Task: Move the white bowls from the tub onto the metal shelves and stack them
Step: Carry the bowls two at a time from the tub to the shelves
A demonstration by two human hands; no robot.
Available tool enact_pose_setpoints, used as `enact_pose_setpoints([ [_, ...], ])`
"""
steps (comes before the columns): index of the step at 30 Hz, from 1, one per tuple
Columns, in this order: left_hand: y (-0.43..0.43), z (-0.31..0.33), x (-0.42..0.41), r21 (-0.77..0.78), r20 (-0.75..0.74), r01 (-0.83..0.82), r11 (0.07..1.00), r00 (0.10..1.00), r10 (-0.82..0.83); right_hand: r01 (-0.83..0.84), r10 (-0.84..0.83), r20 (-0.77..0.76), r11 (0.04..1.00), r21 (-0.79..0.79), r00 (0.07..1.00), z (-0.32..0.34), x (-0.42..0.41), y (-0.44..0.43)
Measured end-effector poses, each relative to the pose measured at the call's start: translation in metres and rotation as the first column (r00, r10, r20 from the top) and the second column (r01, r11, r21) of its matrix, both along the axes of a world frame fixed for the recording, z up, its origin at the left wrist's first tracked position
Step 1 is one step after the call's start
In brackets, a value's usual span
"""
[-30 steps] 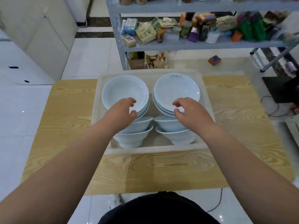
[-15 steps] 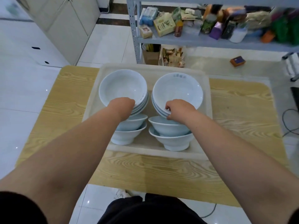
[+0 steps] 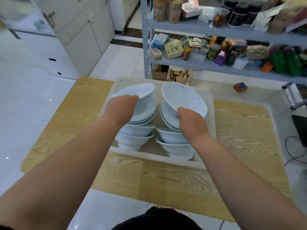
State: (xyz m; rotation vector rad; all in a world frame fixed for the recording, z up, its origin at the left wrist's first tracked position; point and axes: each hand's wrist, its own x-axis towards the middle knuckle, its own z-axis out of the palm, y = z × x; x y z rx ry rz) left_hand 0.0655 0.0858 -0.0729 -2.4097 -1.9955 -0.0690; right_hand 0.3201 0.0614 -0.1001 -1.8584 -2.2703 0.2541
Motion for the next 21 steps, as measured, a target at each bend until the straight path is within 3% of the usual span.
enact_pose_setpoints([
  [5,-0.092,0.039,-0.066,0.228,0.036,-0.051,0.972,0.998,0.044,-0.200,0.199,0.026,0.959,0.200,0.980,0.042,-0.040,-0.040],
  [11,-0.251,0.043,-0.165,0.197,0.037,-0.334,0.922,0.942,0.334,-0.516,0.491,0.160,0.823,0.237,0.856,0.055,-0.143,-0.105],
  [16,-0.387,0.019,-0.216,0.148,0.018,-0.651,0.744,0.754,0.656,-0.756,0.752,0.131,0.606,0.248,0.646,0.034,-0.243,-0.155],
  [21,-0.513,-0.002,-0.223,0.205,0.080,-0.855,0.476,0.499,0.863,-0.938,0.935,0.133,0.307,0.162,0.329,0.018,-0.346,-0.207],
])
